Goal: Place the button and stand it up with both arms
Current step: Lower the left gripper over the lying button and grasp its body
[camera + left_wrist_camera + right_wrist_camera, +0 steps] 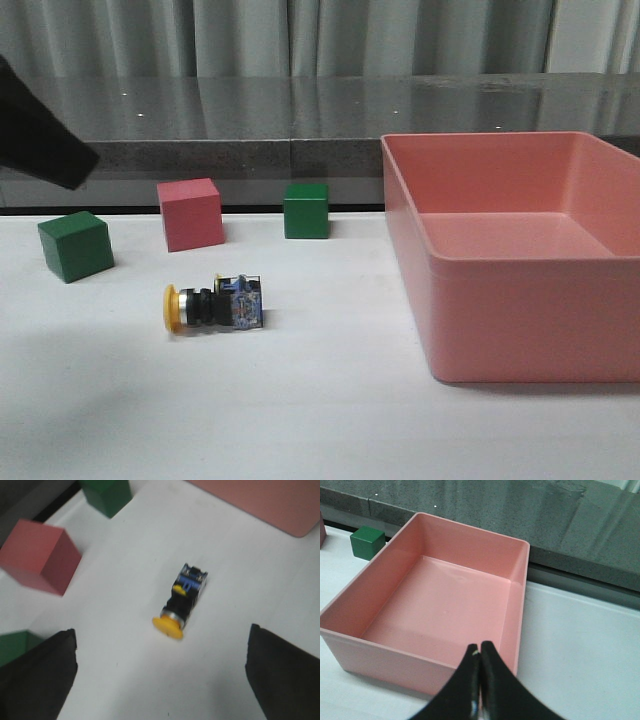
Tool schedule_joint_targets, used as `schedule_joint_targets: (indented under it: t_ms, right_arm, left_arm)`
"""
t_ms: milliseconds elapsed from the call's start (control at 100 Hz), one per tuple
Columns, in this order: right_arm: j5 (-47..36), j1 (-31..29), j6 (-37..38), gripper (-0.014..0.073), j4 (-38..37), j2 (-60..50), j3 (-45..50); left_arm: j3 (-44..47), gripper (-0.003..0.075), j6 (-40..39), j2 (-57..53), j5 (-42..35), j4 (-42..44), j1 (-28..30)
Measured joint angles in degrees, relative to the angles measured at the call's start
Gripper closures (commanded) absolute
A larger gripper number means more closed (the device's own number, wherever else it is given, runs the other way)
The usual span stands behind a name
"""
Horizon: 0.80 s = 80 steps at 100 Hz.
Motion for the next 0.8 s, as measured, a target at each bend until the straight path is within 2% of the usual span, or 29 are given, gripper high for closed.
schedule_joint_targets:
  t_ms: [130, 270, 800]
  right_arm:
    - [0.0, 0.0, 0.0, 0.0655, 0.0, 0.0, 0.0]
    - [0.0, 0.0, 0.04, 0.0655, 0.0, 0.0, 0.0]
    - [-0.19, 0.0, 0.04, 0.0655, 0.0, 0.0, 0.0]
  left_arm:
    - [-0.14, 0.006, 17.39, 5.63, 1.08, -12.77, -0.05]
    - [-0.18, 0.006, 29.85, 12.01, 3.62, -22.05, -0.05]
    - [-0.57, 0.006, 50.89, 32.66, 11.4, -37.45, -0.19]
